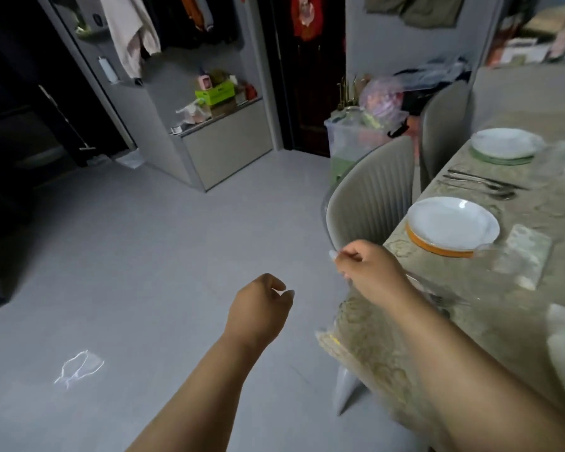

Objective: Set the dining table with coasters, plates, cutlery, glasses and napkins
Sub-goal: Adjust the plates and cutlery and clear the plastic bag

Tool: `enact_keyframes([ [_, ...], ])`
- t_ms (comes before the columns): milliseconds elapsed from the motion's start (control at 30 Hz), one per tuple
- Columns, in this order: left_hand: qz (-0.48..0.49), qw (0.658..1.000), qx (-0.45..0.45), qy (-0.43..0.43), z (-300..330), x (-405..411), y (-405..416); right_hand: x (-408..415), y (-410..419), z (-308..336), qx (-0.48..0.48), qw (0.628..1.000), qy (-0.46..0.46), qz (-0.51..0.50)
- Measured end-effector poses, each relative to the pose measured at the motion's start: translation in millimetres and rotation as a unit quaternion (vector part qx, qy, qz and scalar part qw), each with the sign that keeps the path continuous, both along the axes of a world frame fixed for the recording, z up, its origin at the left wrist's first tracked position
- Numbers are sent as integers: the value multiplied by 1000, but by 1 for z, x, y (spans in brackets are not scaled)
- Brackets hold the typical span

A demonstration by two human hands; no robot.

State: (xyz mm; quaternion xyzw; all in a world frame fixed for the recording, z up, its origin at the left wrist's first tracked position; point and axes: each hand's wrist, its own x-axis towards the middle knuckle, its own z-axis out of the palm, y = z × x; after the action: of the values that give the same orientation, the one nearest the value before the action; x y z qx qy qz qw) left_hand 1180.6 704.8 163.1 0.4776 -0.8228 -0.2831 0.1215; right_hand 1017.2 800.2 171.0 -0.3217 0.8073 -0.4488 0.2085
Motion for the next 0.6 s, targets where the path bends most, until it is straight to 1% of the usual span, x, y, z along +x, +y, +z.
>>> enact_keyframes([
  [133, -42, 999, -1, 4, 4, -43, -58, -34, -44, 5, -4, 999, 2, -39],
  [267, -99, 995, -19, 12, 6, -88, -115, -67, -83, 4, -8, 996, 2, -88],
  [333, -132, 991, -13, 19, 6, -111, -144, -82, -105, 6, -10, 993, 3, -117],
  [433, -187, 982, 9, 27, 5, -144, -190, -100, -141, 11, -25, 986, -2, -166],
  [600, -295, 955, 1, 27, 14, -199, -276, -125, -206, 10, -23, 960, 1, -280],
])
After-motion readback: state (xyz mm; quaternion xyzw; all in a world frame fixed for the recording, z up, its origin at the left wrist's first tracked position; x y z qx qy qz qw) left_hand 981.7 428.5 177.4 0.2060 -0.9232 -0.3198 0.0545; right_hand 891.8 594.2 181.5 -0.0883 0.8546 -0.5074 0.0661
